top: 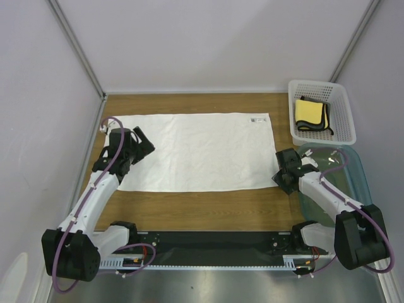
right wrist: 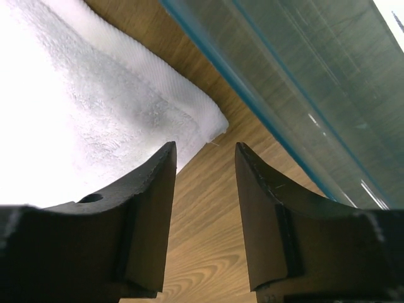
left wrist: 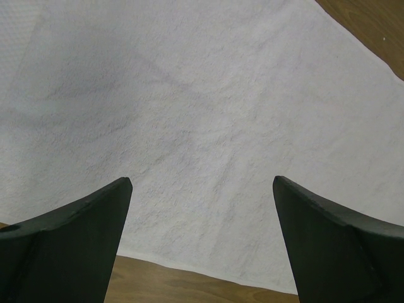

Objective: Fold and stack the towels
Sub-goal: Flatten out the crumpled towel

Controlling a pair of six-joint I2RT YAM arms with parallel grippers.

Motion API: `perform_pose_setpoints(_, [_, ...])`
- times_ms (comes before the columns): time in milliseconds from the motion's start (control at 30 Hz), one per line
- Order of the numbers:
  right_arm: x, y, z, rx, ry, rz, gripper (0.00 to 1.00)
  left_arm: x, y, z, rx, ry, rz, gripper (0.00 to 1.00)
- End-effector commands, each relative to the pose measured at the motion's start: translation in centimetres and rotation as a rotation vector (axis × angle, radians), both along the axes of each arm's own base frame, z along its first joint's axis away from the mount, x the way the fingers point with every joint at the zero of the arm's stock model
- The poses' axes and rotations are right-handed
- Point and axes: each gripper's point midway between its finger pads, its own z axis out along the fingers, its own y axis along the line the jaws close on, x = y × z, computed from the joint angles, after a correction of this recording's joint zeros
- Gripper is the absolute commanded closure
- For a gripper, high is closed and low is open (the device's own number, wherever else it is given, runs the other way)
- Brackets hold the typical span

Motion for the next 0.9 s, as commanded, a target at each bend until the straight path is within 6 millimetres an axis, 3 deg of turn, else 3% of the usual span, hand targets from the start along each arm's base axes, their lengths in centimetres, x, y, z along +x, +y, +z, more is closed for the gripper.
perform_pose_setpoints(0, [0.8,-1.1,0.4,-0.058,-0.03,-0.028,0.54,1.0,-0.7,2.2,0.0,-0.062,-0.045,0.0])
perform_pose_setpoints(333, [0.8,-0.9,-0.5,-0.057,-0.019,-0.018,0.58,1.7,-4.0,2.4,-0.012,-0.074,-0.163,0.0])
perform_pose_setpoints(500, [1.6,-0.9,-0.1,-0.071,-0.039,-0.003,0.81,1.7,-4.7,1.5,0.004,-0.047,-0.179,0.0])
perform_pose_setpoints(567, [1.9,-0.9,0.3,-0.075,-0.05,0.004,0.87,1.8,-4.9,1.1,0.014,-0.03,-0.181,0.0])
perform_pose_setpoints(767, [2.8,-0.7,2.1,-0.088,-0.085,0.039,1.0,1.0,-1.3,-0.8,0.109,0.07,0.029,0.0])
perform_pose_setpoints(867, [3.3,-0.8,3.1,-0.102,-0.109,0.059,1.0,0.4,-0.2,-1.7,0.124,0.118,0.104,0.0])
